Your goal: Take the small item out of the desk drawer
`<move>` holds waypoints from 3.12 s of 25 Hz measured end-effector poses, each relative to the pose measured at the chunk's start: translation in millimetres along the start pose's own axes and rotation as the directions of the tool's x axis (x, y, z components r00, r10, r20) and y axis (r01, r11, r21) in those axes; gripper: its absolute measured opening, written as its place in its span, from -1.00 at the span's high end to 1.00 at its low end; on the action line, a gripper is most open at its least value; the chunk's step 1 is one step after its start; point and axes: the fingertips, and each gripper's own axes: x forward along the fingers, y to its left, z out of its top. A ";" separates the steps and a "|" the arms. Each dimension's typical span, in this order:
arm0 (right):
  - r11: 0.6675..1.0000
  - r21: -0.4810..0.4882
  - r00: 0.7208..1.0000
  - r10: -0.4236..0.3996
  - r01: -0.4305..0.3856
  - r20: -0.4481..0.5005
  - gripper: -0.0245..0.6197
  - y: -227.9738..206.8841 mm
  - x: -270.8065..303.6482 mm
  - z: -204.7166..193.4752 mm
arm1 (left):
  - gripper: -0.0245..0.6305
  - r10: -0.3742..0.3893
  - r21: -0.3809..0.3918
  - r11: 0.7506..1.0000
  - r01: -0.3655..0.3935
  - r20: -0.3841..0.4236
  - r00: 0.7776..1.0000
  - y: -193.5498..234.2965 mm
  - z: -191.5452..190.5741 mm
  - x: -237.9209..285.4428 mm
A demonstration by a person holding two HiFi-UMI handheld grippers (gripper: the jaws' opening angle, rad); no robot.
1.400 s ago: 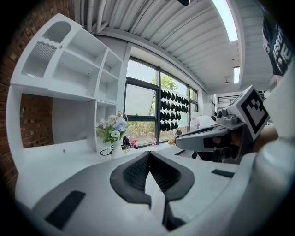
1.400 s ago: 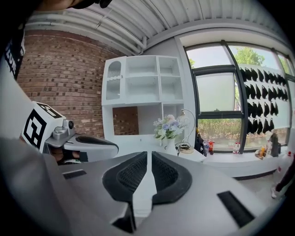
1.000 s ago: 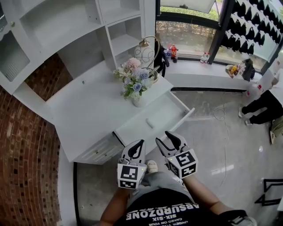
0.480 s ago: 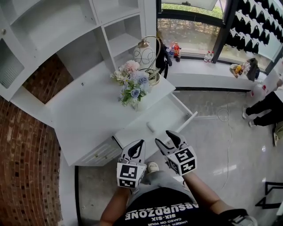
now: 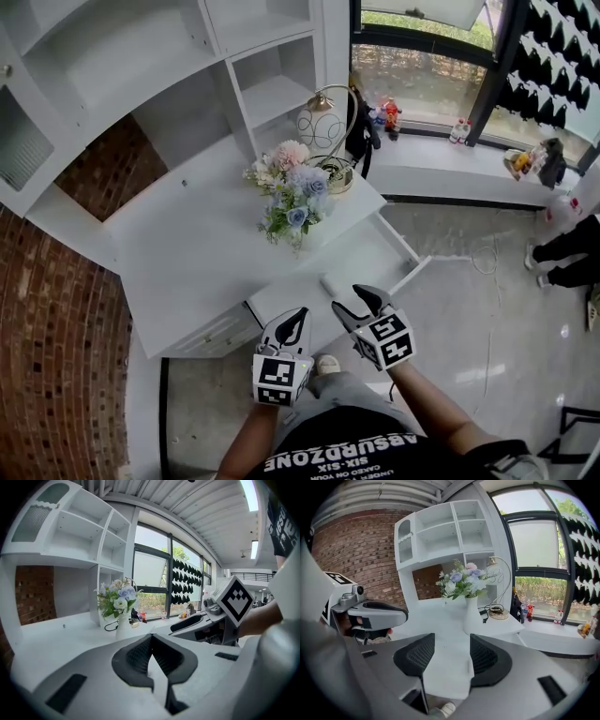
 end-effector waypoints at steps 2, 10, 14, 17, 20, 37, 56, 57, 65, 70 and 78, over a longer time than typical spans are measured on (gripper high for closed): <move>1.000 -0.019 1.000 0.014 -0.015 -0.022 0.25 -4.1 8.3 -1.2 | 0.92 0.017 -0.007 1.000 -0.017 0.003 1.000 4.4 0.9 1.6; 0.994 -0.073 0.982 0.063 -0.077 -0.176 0.18 -10.9 51.9 -26.6 | 0.92 0.072 -0.042 0.997 -0.072 -0.021 0.997 28.7 -10.3 5.5; 0.992 -0.084 0.968 0.075 -0.098 -0.238 0.15 -13.1 73.3 -40.4 | 0.92 0.075 -0.057 0.995 -0.077 -0.033 0.997 37.5 -16.6 9.1; 0.990 -0.080 0.958 0.086 -0.112 -0.272 0.14 -14.4 88.1 -49.1 | 0.92 0.056 -0.069 0.996 -0.060 -0.054 0.997 42.1 -22.1 13.9; 0.991 -0.071 0.950 0.083 -0.109 -0.300 0.14 -18.9 101.8 -57.3 | 0.92 0.034 -0.076 0.996 -0.039 -0.076 0.997 47.7 -26.3 21.0; 0.997 -0.051 0.907 0.033 -0.060 -0.420 0.15 -46.2 163.0 -100.6 | 0.92 -0.037 -0.094 0.995 0.026 -0.119 0.992 81.5 -42.9 48.4; 0.997 -0.029 0.837 0.042 -0.069 -0.546 0.15 -69.9 209.6 -147.4 | 0.92 -0.072 -0.096 0.994 0.056 -0.166 0.984 91.6 -54.3 67.0; 0.997 -0.039 0.836 0.039 -0.072 -0.548 0.15 -71.7 213.7 -147.8 | 0.92 -0.072 -0.096 0.994 0.056 -0.168 0.983 91.5 -54.8 67.6; 0.996 -0.031 0.776 0.050 -0.089 -0.629 0.15 -83.7 232.9 -171.4 | 0.92 -0.051 -0.097 0.995 0.034 -0.177 0.983 94.7 -57.0 73.6; 0.994 -0.043 0.754 0.049 -0.101 -0.655 0.16 -88.7 246.0 -180.3 | 0.92 -0.039 -0.113 0.993 0.019 -0.182 0.983 97.2 -63.9 77.8; 0.994 -0.065 0.700 0.015 -0.088 -0.714 0.20 -101.1 253.0 -208.7 | 0.92 -0.018 -0.118 0.993 -0.005 -0.193 0.981 97.8 -77.9 81.7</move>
